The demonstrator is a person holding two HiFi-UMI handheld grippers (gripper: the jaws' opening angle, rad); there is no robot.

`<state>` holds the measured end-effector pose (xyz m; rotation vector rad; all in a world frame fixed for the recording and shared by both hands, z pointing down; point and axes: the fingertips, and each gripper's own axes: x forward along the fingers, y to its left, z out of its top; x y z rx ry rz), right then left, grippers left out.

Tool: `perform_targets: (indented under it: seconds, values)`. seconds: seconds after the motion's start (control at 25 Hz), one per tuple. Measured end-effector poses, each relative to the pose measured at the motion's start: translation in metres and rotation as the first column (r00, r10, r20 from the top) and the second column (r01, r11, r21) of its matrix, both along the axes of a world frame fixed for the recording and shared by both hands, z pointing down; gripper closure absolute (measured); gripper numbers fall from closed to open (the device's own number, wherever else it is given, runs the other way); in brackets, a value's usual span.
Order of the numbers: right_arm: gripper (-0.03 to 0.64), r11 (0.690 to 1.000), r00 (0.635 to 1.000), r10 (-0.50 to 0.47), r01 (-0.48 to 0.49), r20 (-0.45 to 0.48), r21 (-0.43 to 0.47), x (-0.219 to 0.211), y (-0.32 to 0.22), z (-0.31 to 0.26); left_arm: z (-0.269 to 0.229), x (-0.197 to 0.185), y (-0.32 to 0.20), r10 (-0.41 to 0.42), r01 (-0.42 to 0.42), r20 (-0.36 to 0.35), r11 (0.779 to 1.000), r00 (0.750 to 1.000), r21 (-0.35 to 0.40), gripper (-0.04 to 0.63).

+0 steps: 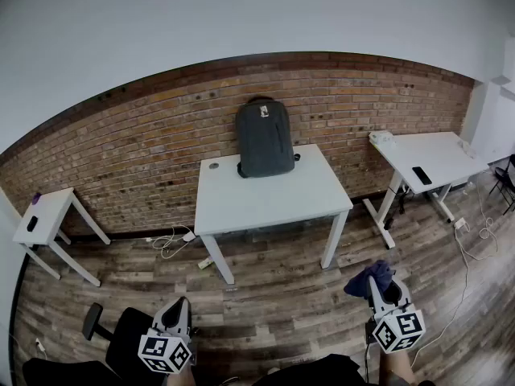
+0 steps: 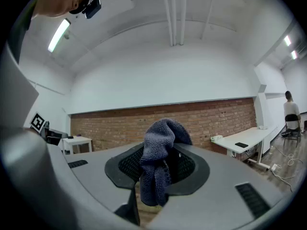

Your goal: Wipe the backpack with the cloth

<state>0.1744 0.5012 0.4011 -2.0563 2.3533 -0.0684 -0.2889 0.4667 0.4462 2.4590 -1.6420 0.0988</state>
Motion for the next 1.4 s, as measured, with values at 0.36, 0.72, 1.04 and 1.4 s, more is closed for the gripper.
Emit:
perform_targets:
  seconds: [0.36, 0.72, 1.04, 1.4]
  values:
    - [0.511, 1.0, 1.0, -0.028, 0.028, 0.011, 0.003, -0.039, -0.006, -0.006, 0.009, -0.031, 0.009, -0.006, 0.006, -0.018, 1.0, 1.0, -0.011, 0.598]
    - [0.511, 0.999, 0.999, -0.049, 0.049, -0.014, 0.004, -0.044, -0.025, -0.004, 0.0, -0.047, -0.008, -0.035, 0.035, 0.009, 0.999, 0.999, 0.028, 0.598]
    - [0.511, 0.995, 0.993, -0.101, 0.102, -0.055, 0.01, -0.043, -0.073, 0.005, 0.01, -0.015, -0.044, -0.019, 0.018, 0.011, 1.0, 1.0, 0.018, 0.598]
    - [0.511, 0.991, 0.991, -0.126, 0.127, -0.036, 0.034, -0.011, -0.165, 0.005, 0.007, 0.039, -0.125, 0.021, -0.021, 0.048, 1.0, 0.999, 0.006, 0.598]
